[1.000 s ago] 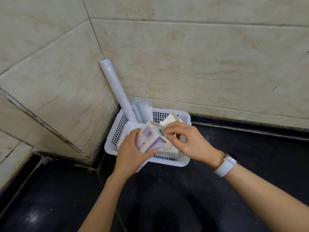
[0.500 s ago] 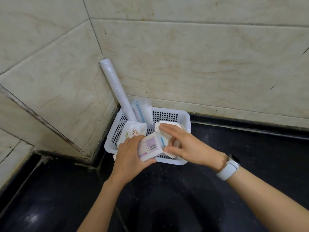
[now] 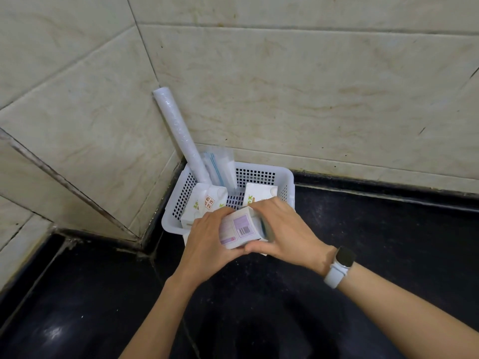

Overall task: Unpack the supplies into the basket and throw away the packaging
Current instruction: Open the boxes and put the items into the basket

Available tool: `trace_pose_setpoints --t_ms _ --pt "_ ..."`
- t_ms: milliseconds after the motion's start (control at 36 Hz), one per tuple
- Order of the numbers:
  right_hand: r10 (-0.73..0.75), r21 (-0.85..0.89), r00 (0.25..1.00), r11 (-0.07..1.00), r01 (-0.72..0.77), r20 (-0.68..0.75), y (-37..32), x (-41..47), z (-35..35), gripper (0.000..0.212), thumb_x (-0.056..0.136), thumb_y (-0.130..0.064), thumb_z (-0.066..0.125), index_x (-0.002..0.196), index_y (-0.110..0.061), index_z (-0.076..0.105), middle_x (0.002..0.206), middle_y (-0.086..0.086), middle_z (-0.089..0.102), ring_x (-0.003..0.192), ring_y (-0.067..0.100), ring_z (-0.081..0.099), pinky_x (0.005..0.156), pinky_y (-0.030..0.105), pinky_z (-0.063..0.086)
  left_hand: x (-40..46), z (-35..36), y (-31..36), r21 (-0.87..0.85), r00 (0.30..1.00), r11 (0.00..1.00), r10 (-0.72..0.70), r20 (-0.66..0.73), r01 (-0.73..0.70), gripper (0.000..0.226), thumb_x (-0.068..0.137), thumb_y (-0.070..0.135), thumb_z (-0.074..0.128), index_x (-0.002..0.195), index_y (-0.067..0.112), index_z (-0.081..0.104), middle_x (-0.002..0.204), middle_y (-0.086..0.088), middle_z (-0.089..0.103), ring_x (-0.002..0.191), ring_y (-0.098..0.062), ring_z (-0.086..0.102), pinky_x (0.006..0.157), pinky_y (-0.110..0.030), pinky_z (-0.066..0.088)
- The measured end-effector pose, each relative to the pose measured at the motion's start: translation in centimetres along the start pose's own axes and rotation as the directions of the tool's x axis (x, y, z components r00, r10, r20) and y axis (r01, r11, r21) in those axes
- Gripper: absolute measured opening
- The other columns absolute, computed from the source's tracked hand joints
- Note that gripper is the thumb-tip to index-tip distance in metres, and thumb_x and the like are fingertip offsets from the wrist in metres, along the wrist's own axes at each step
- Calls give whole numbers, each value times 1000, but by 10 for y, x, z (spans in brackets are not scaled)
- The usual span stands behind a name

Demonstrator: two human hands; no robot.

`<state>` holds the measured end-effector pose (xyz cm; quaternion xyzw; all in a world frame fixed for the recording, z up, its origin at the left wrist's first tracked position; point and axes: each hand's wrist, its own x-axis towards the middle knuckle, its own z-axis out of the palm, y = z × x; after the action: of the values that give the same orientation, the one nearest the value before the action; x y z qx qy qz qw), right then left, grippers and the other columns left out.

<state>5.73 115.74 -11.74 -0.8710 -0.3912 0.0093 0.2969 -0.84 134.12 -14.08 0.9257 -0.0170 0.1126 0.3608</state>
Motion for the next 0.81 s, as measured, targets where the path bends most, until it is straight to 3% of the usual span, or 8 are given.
trace_pose_setpoints --t_ms 56,139,222,278,361,472,556,806 --pt "35 16 998 999 -35 -48 0 0 4 74 66 -71 57 121 -21 46 107 -5 54 93 0 34 82 26 35 1 2 3 -11 999 1000 4 40 -3 84 54 60 76 122 52 27 105 46 38 100 21 37 86 -27 39" --pt "54 70 998 996 -52 -34 0 -1 7 77 64 -70 59 123 -23 45 111 -7 53 98 4 39 86 27 38 -1 3 5 31 997 998 51 60 -53 87 60 63 70 130 52 20 113 28 44 105 -6 49 92 -36 43" --pt "65 174 997 983 -59 -31 2 -9 6 77 70 -65 57 132 -23 42 124 -14 42 116 1 33 102 20 31 -3 3 -2 91 993 989 113 22 -114 86 65 64 67 135 45 23 116 12 54 103 -14 52 88 -36 45" --pt "141 278 984 954 -107 -107 1 -15 7 61 80 -53 53 130 -19 47 123 -19 40 117 -1 35 102 13 31 -4 2 -9 90 994 991 103 -24 -100 87 63 52 76 134 39 28 115 7 56 102 -14 52 86 -39 48" --pt "281 348 935 917 -196 -215 -5 -16 6 24 88 -29 57 108 -17 65 104 -15 55 89 -1 52 81 6 40 -6 1 -15 93 990 990 113 -87 -105 87 60 41 83 131 33 33 114 6 54 103 -9 46 84 -41 49" --pt "440 322 898 848 -420 14 -16 -5 5 16 85 -28 60 93 -17 69 82 -4 65 73 6 56 70 17 44 -6 4 -17 183 969 966 209 -130 -184 79 64 43 79 129 23 38 117 10 46 104 -13 46 85 -35 44" --pt "513 345 857 799 -493 38 -22 2 9 21 83 -31 63 94 -15 68 72 -5 63 70 12 58 72 29 48 -7 6 -20 252 956 945 251 -150 -208 69 71 48 66 129 21 39 117 5 49 105 -17 48 88 -34 38" --pt "538 620 816 571 -538 212 -34 7 16 5 86 -25 60 85 -23 64 69 -10 52 63 3 48 65 17 41 -12 3 -28 351 935 915 284 -212 -199 69 70 44 73 126 17 40 115 -1 49 103 -22 48 88 -36 34"
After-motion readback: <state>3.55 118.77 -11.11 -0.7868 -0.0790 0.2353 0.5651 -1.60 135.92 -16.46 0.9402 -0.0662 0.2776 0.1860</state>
